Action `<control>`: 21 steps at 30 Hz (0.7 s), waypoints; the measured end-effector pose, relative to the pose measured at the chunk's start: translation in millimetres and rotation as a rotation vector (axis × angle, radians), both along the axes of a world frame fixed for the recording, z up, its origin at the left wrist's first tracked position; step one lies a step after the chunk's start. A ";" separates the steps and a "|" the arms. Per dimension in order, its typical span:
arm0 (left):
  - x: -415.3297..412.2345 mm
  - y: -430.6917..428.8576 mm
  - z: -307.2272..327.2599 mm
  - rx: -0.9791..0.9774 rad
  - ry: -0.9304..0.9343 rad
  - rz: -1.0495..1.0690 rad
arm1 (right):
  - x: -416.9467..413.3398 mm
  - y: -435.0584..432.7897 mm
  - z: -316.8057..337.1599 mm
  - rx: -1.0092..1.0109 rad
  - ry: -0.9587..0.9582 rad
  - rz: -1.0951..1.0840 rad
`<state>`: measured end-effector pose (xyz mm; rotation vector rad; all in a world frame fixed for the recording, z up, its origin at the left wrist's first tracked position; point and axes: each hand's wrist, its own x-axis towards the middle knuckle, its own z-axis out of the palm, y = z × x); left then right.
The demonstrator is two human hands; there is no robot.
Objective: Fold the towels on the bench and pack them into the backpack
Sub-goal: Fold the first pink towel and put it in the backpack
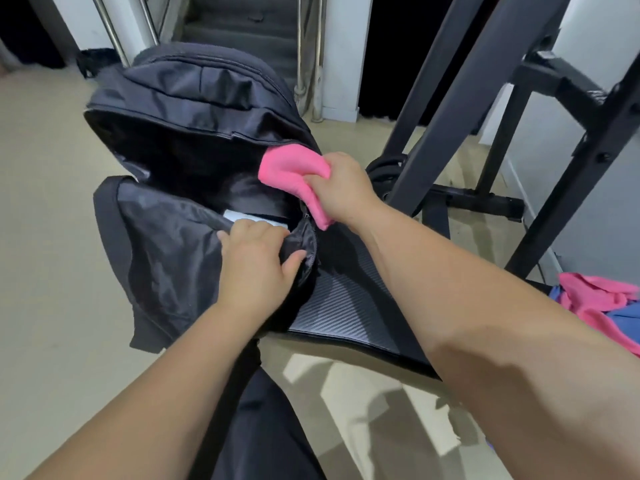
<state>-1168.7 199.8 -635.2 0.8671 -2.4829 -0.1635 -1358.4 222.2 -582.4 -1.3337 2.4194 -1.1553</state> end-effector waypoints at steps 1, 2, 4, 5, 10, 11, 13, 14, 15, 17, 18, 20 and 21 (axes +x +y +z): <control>-10.7 9.8 2.8 0.008 0.003 -0.035 | -9.1 11.4 1.5 0.003 -0.001 -0.024; -21.1 21.7 7.0 0.020 -0.004 -0.069 | -18.1 24.3 3.1 0.008 0.003 -0.052; -41.1 52.6 19.4 0.045 -0.065 -0.118 | -37.7 52.8 5.4 0.017 0.009 -0.118; -51.2 70.4 25.1 0.050 -0.112 -0.128 | -48.3 69.0 6.6 0.018 0.009 -0.157; -86.8 160.4 35.1 -0.058 -0.284 -0.207 | -95.5 159.8 11.7 0.077 0.044 -0.303; -90.7 173.5 35.4 -0.078 -0.313 -0.230 | -102.9 177.5 12.2 0.054 0.033 -0.333; -94.3 189.5 40.2 -0.149 -0.333 -0.241 | -118.1 208.9 11.2 0.027 0.019 -0.393; -94.0 191.6 43.0 -0.196 -0.306 -0.235 | -125.6 222.4 10.9 0.031 0.017 -0.419; -92.3 190.6 44.5 -0.228 -0.268 -0.235 | -133.4 234.4 10.6 0.038 0.014 -0.442; -85.3 185.5 37.8 -0.250 -0.186 -0.281 | -147.5 252.4 9.7 0.051 0.017 -0.491; -81.0 183.7 29.3 -0.251 -0.161 -0.325 | -152.9 257.3 8.8 0.059 0.024 -0.503; -74.5 186.2 9.5 -0.250 -0.127 -0.417 | -156.5 257.0 6.9 0.083 0.040 -0.490; -72.0 190.9 -0.4 -0.251 -0.123 -0.447 | -155.9 252.7 5.0 0.100 0.052 -0.476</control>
